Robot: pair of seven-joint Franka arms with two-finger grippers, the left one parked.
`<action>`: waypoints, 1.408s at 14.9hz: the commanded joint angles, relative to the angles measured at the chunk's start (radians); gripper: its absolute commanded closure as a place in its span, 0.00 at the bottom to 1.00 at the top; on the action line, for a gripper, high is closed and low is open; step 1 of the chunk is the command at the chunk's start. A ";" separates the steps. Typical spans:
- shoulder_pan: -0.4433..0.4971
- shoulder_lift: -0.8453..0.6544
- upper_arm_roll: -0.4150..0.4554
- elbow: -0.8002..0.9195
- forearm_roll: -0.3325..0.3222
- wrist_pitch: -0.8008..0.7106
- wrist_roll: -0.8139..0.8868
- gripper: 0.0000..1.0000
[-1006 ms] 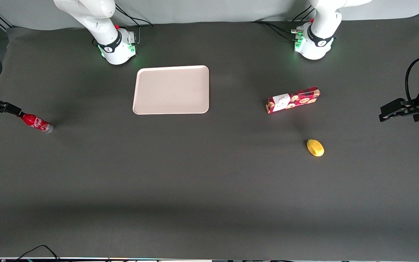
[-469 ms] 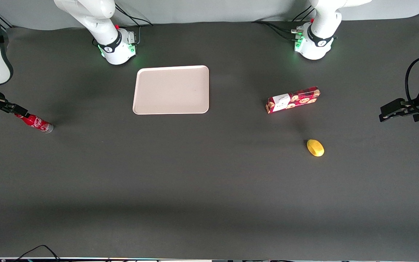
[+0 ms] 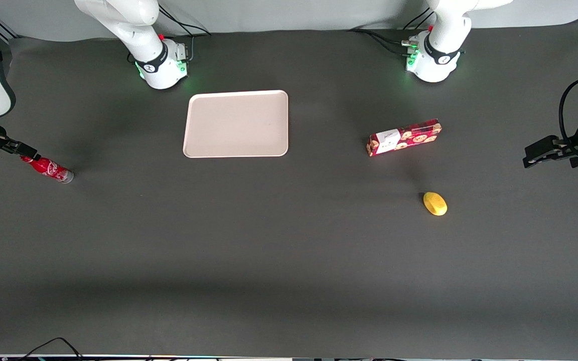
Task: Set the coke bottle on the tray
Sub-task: 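Close the right gripper around the bottle's cap end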
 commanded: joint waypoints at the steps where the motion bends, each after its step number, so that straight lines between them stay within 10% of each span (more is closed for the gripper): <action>1: 0.004 0.018 -0.001 -0.002 0.073 0.036 -0.033 0.07; 6: 0.010 0.030 -0.001 0.000 0.087 0.045 -0.033 0.53; 8: 0.010 0.030 -0.001 0.001 0.087 0.045 -0.033 1.00; 14: 0.038 0.021 0.008 0.030 0.073 0.027 -0.029 1.00; 21: 0.050 -0.068 0.016 0.338 0.018 -0.421 -0.021 1.00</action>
